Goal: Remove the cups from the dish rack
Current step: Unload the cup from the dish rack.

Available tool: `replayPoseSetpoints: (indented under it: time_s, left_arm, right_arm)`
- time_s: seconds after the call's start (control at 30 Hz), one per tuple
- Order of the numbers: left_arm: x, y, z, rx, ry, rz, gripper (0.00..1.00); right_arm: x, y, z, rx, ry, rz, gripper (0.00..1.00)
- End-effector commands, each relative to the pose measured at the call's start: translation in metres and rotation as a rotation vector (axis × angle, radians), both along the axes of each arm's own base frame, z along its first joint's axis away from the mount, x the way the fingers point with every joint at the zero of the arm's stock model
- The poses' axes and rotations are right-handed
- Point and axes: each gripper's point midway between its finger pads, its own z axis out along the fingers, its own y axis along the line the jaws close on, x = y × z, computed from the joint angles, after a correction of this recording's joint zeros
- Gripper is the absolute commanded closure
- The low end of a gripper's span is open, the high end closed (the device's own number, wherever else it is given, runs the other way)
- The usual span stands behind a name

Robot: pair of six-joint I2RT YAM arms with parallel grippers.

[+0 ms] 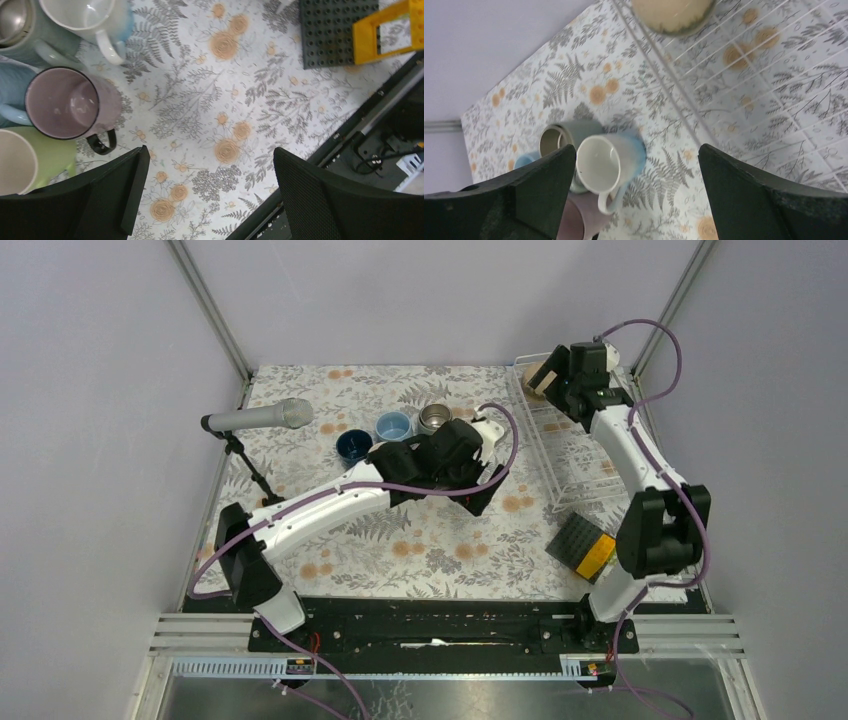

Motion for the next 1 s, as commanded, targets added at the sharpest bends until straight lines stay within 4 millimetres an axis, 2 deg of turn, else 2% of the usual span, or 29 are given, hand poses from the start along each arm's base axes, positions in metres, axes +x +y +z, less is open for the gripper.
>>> replayPoseSetpoints:
  time_s: [0.0, 0.07, 0.2, 0.37, 0.67, 0.97]
  left_arm:
    - [-0.013, -0.004, 0.020, -0.087, -0.044, -0.060, 0.01]
    - [-0.015, -0.002, 0.021, -0.092, -0.050, -0.067, 0.01]
    - [-0.014, 0.000, 0.022, -0.103, -0.070, -0.067, 0.01]
    - [-0.013, 0.002, 0.014, -0.082, -0.064, -0.058, 0.01]
    - [-0.009, 0.005, 0.012, -0.079, -0.063, -0.045, 0.01]
    - [-0.004, 0.009, 0.013, -0.095, -0.052, -0.032, 0.01]
  right_arm:
    - [0.044, -0.032, 0.010, -0.011, -0.036, -0.119, 0.03]
    - [0.064, -0.040, 0.001, -0.014, -0.025, -0.162, 0.07]
    - [0.097, -0.060, 0.001, -0.029, -0.055, -0.274, 0.12]
    - [0.126, -0.078, -0.017, -0.023, -0.060, -0.370, 0.21]
    - [0.153, -0.101, -0.047, 0.015, -0.051, -0.474, 0.36]
    - [0.166, -0.103, -0.065, -0.002, -0.035, -0.474, 0.38]
